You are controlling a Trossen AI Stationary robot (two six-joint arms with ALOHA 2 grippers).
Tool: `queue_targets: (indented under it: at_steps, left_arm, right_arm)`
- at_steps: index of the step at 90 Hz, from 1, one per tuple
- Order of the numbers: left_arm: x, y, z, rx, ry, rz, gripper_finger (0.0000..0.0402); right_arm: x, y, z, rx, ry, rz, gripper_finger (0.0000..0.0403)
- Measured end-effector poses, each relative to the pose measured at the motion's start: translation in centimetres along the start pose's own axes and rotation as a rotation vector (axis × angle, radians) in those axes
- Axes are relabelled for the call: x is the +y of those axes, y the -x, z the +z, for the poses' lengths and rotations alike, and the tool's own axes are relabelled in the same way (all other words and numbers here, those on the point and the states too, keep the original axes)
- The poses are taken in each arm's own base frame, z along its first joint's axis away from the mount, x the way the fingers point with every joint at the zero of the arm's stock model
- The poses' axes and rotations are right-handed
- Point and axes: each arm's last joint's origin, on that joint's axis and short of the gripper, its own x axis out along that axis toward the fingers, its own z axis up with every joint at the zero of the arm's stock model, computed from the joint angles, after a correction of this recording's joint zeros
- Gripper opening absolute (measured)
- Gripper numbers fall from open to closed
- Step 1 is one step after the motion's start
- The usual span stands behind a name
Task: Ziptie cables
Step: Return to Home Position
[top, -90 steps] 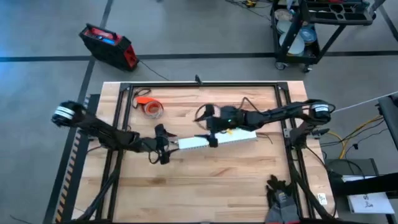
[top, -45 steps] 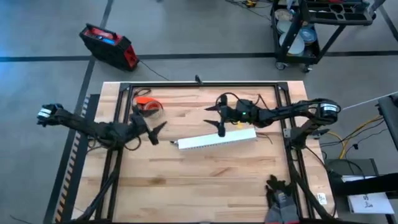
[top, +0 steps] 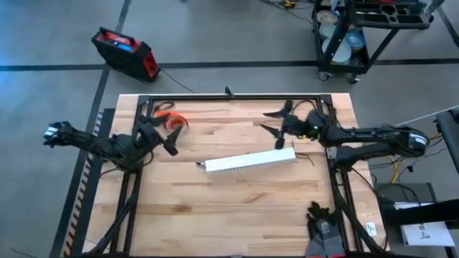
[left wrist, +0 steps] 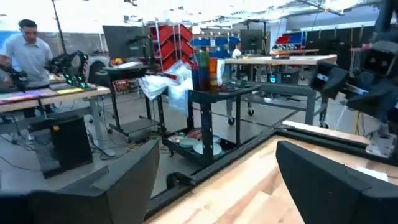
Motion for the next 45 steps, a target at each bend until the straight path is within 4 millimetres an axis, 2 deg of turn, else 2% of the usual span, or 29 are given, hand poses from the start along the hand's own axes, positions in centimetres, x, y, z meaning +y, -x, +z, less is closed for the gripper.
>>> queue_targets:
  at_steps: [14, 27, 45]
  left_arm:
    - [0.2, 0.1, 1.5, 0.027, -0.029, -0.048, 0.0311]
    - [0.3, 0.3, 2.9, 0.077, -0.016, -0.181, 0.0309]
    - [0.5, 0.9, 3.5, 0.116, -0.016, -0.432, 0.0297]
  right_arm:
    - [0.1, 3.4, 0.1, -0.063, -0.029, -0.08, 0.0182]
    - [0.4, 6.2, -0.1, -0.152, -0.079, -0.094, 0.0181]
    - [0.9, 9.2, -0.9, -0.268, -0.157, -0.1, 0.0181]
